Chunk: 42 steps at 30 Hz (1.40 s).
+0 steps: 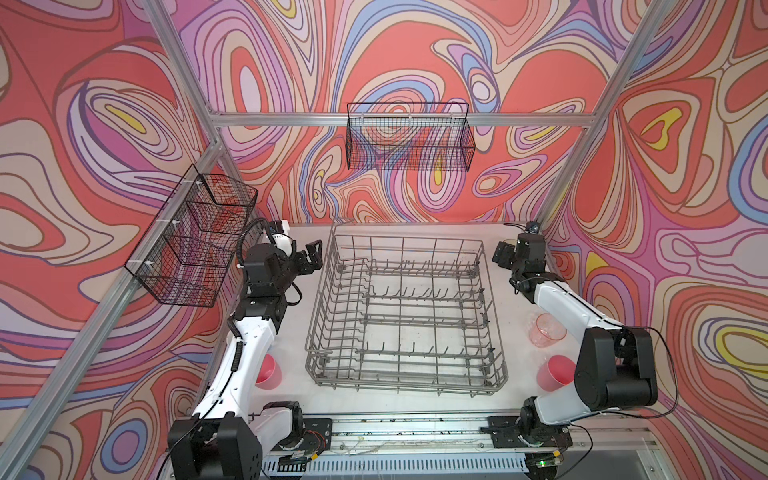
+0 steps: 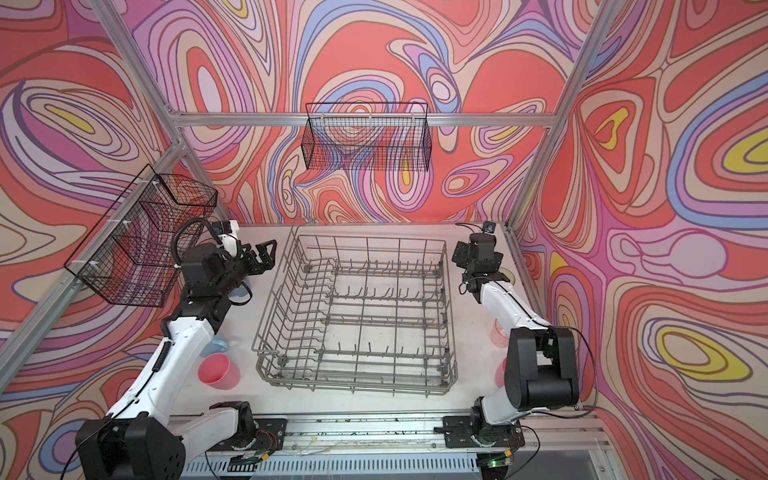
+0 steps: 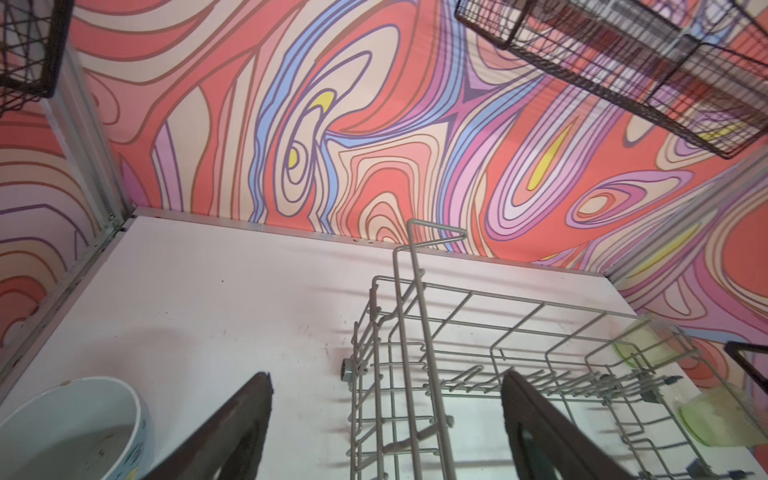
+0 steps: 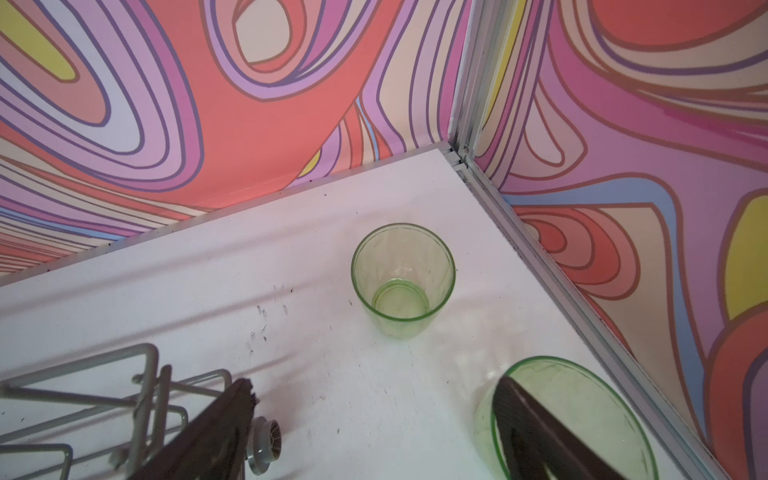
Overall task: Load the cups into the dish rack
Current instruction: 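Lower the open right gripper over a green glass tumbler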
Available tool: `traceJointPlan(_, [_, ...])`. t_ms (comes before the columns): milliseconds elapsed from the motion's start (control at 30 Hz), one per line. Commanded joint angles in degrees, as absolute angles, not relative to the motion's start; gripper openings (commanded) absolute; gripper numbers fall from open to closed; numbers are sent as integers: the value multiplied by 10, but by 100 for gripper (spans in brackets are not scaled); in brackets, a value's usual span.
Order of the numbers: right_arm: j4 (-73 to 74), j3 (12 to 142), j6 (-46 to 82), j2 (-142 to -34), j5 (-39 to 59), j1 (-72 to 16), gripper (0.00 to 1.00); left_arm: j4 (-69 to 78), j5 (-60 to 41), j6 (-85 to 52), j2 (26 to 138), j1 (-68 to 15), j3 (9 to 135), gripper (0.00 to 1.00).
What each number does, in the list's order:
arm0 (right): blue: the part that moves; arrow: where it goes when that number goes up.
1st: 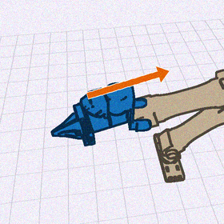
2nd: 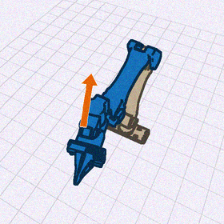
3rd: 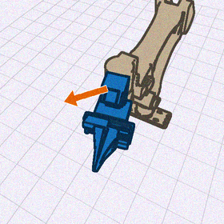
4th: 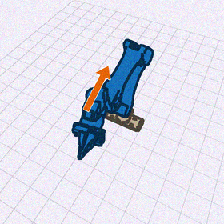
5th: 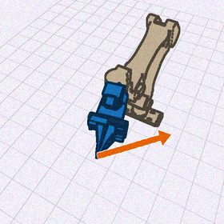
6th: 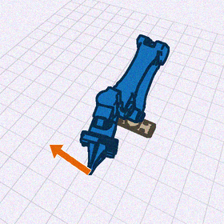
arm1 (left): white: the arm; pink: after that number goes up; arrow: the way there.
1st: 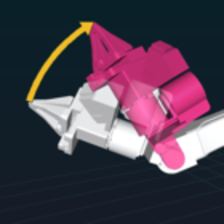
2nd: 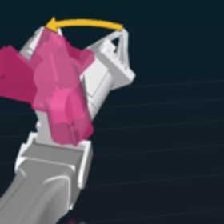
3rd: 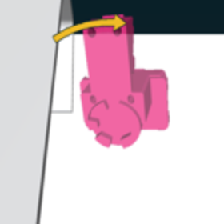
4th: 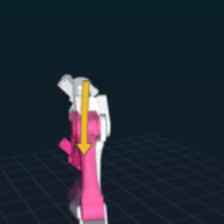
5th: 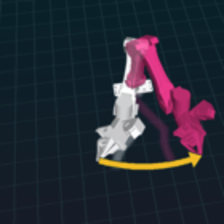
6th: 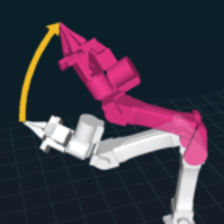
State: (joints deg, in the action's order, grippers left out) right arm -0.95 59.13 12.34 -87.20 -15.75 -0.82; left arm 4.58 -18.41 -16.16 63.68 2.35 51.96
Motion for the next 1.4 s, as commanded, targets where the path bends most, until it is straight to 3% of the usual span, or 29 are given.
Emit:
traceJointPlan(0, [-50, 621, 141, -872, -173, -9, 93, 92, -257, -161, 613, 23, 509, 88])
traceJointPlan(467, [-191, 737, 207, -938, -102, 61, 78, 90, -449, -127, 606, -37, 528, 89])
traceJointPlan(933, [-274, 885, 174, -1078, -67, 62, 62, 45, -445, -73, 596, -121, 525, 88])
traceJointPlan(1100, [-290, 913, 167, -1106, -57, 62, 51, 23, -421, -48, 596, -143, 524, 88])
traceJointPlan(1367, [-310, 955, 155, -1144, -36, 62, 49, 17, -394, -35, 593, -155, 519, 88])
